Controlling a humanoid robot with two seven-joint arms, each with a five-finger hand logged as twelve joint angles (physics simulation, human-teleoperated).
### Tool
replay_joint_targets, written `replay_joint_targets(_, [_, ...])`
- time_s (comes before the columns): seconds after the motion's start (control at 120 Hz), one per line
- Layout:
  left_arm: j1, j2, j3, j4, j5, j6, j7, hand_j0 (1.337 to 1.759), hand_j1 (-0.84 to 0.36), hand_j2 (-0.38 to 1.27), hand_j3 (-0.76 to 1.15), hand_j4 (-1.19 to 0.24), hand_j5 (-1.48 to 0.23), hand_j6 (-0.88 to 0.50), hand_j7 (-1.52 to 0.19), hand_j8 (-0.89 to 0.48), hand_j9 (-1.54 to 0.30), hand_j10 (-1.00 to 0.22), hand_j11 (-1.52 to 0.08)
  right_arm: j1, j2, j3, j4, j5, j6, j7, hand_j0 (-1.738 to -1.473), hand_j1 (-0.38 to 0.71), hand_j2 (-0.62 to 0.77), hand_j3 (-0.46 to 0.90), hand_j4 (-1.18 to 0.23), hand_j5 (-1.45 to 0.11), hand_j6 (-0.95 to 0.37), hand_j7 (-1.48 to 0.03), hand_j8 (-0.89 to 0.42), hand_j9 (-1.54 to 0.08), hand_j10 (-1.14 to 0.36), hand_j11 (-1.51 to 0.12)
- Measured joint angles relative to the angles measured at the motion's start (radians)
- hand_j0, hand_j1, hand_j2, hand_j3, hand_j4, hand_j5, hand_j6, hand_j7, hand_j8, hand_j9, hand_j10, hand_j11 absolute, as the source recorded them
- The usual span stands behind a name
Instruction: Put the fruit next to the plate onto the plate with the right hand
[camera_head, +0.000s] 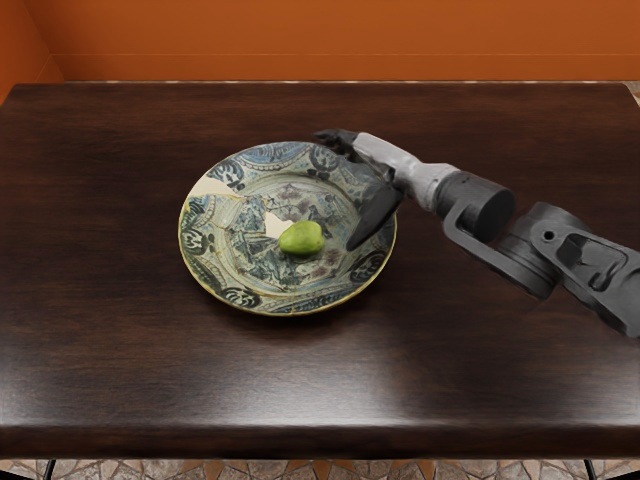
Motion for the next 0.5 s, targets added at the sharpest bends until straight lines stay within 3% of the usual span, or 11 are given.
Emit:
replay_joint_targets(0.208, [-0.009, 0.0, 0.0, 0.0, 0.0, -0.003, 0.0, 1.658, 0.35, 0.0, 0.0, 0.0, 0.0, 0.0, 0.0, 0.0, 0.0, 0.0, 0.0, 0.039, -0.288, 0.106, -0.022, 0.501, 0.377, -0.045, -1.658, -0.3, 0.0, 0.0, -0.04, -0.05, -0.04, -0.05, -0.04, -0.05, -0.04, -0.05])
replay_joint_targets(0.375, [0.001, 0.0, -0.001, 0.0, -0.004, -0.004, 0.001, 1.658, 0.35, 0.0, 0.0, 0.0, 0.0, 0.0, 0.0, 0.0, 0.0, 0.0, 0.0, 0.038, -0.436, 0.14, -0.071, 0.674, 0.536, -0.049, -1.658, -0.32, 0.0, 0.0, -0.03, -0.03, -0.03, -0.03, -0.02, -0.03, -0.02, -0.03])
replay_joint_targets(0.5, [0.036, 0.0, -0.006, -0.001, -0.011, -0.002, 0.002, 1.658, 0.35, 0.0, 0.0, 0.0, 0.0, 0.0, 0.0, 0.0, 0.0, 0.0, 0.0, 0.028, -0.483, 0.145, -0.129, 0.756, 0.57, -0.049, -1.658, -0.33, 0.0, 0.0, -0.02, -0.03, -0.02, -0.03, -0.02, -0.03, -0.02, -0.03])
